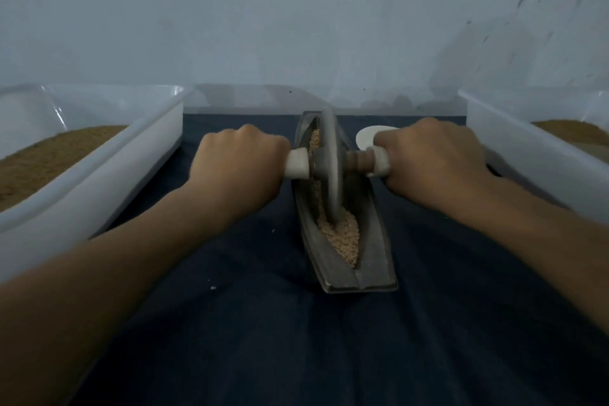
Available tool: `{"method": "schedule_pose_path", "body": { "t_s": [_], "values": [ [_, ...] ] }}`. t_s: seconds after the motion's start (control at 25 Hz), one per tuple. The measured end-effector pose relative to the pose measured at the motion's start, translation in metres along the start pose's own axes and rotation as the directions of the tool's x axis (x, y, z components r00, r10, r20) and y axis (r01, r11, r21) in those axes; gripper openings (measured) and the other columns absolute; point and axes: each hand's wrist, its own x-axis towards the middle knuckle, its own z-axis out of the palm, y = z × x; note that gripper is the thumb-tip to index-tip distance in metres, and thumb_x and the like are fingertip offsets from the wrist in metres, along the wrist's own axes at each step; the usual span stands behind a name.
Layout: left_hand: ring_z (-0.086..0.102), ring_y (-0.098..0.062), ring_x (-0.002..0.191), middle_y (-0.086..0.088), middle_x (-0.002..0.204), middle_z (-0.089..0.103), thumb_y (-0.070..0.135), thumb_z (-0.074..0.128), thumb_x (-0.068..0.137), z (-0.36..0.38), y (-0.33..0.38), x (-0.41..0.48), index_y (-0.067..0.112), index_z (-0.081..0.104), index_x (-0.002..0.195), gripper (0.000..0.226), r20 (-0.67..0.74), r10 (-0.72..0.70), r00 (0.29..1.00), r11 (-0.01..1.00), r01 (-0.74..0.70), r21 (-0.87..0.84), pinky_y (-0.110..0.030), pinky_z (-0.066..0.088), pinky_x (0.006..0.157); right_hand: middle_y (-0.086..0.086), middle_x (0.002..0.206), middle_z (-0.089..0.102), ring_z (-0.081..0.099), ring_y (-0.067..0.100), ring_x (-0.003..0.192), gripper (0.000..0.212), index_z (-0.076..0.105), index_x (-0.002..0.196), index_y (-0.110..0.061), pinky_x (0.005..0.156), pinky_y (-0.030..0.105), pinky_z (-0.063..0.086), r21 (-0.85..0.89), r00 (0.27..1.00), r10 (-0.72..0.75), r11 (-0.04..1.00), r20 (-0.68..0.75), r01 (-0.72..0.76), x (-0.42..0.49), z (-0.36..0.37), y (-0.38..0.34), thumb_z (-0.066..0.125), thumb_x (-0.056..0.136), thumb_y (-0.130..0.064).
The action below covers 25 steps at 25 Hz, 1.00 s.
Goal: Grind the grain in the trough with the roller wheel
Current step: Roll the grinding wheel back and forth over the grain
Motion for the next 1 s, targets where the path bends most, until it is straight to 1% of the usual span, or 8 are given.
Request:
{"method": "schedule_pose_path", "body": {
  "t_s": [0.12,0.2,0.4,0.52,0.68,0.8,0.92,1.0],
  "values": [
    [0.060,-0.028,0.074,-0.003,0.084,0.058,0.028,0.058,0.090,0.007,0.001,0.037,0.025,0.063,0.098,0.010,0.168,-0.075,0.983,0.997,0.076,0.000,-0.036,0.038,0.059,0.000,0.085,0.063,0.061,0.027,0.078,0.017,0.054,0.082,-0.030,0.060,0.031,0.039,0.038,0.971,0.149,0.987,0.190,-0.159,0.032,0.006,-0.008,0.066,0.090,-0.039],
    [0.060,-0.027,0.075,0.000,0.081,0.054,0.028,0.059,0.089,0.005,0.000,0.040,0.027,0.061,0.095,0.006,0.173,-0.038,0.984,0.999,0.039,-0.004,-0.035,0.038,0.059,-0.002,0.080,0.059,0.058,0.026,0.074,0.017,0.052,0.081,-0.031,0.060,0.031,0.039,0.060,0.963,0.160,0.982,0.216,-0.176,0.025,0.004,-0.007,0.067,0.089,-0.036],
    [0.017,-0.005,0.046,0.016,0.056,0.024,0.039,0.070,0.070,-0.005,-0.010,-0.008,0.038,0.044,0.070,0.027,0.036,0.091,0.995,0.993,-0.088,-0.077,-0.019,0.010,0.047,-0.015,0.047,0.021,0.018,0.003,0.037,0.036,0.036,0.062,-0.032,0.045,0.012,0.012,-0.036,0.996,-0.060,0.998,-0.060,0.058,-0.024,-0.014,0.008,0.072,0.057,-0.037],
    [0.042,-0.013,0.050,0.008,0.064,0.045,0.036,0.066,0.079,0.005,-0.002,0.009,0.032,0.058,0.079,0.010,0.100,-0.017,0.995,0.998,0.023,-0.061,-0.024,0.027,0.047,-0.009,0.057,0.045,0.038,0.015,0.046,0.018,0.055,0.070,-0.031,0.048,0.020,0.024,-0.063,0.999,0.020,0.998,0.026,-0.019,0.008,0.000,-0.002,0.072,0.071,-0.037],
    [0.065,-0.030,0.083,-0.006,0.094,0.064,0.026,0.057,0.090,0.001,0.001,0.061,0.022,0.067,0.103,0.017,0.211,-0.049,0.976,0.998,0.041,0.041,-0.037,0.047,0.065,0.000,0.088,0.065,0.056,0.025,0.077,0.015,0.064,0.088,-0.029,0.064,0.033,0.041,0.134,0.937,0.200,0.960,0.287,-0.246,0.039,0.013,-0.007,0.060,0.092,-0.043],
    [0.056,-0.024,0.063,0.003,0.074,0.053,0.031,0.063,0.084,-0.005,0.000,0.028,0.029,0.064,0.093,0.010,0.149,0.043,0.988,0.999,-0.044,0.006,-0.033,0.037,0.054,-0.007,0.063,0.046,0.043,0.018,0.052,0.008,0.056,0.081,-0.036,0.048,0.026,0.030,0.027,0.994,0.066,0.997,0.089,-0.068,0.005,0.007,0.003,0.064,0.082,-0.038],
    [0.013,-0.006,0.043,0.014,0.055,0.018,0.039,0.075,0.064,-0.006,-0.005,-0.008,0.035,0.048,0.066,0.027,0.003,0.074,0.997,0.995,-0.074,-0.067,-0.017,0.010,0.046,-0.014,0.053,0.012,0.004,0.006,0.044,0.023,0.039,0.064,-0.032,0.049,0.014,0.009,-0.065,0.977,-0.102,0.994,-0.188,0.091,-0.019,-0.004,0.014,0.058,0.067,-0.046],
    [0.015,-0.007,0.042,0.013,0.055,0.022,0.037,0.073,0.066,0.000,-0.004,-0.002,0.035,0.048,0.067,0.025,0.013,0.049,0.999,0.998,-0.048,-0.038,-0.017,0.012,0.046,-0.013,0.050,0.020,0.014,0.008,0.040,0.023,0.040,0.062,-0.030,0.048,0.014,0.015,-0.053,0.988,-0.103,0.994,-0.119,0.097,-0.006,0.001,0.010,0.053,0.073,-0.046]
  ]
}}
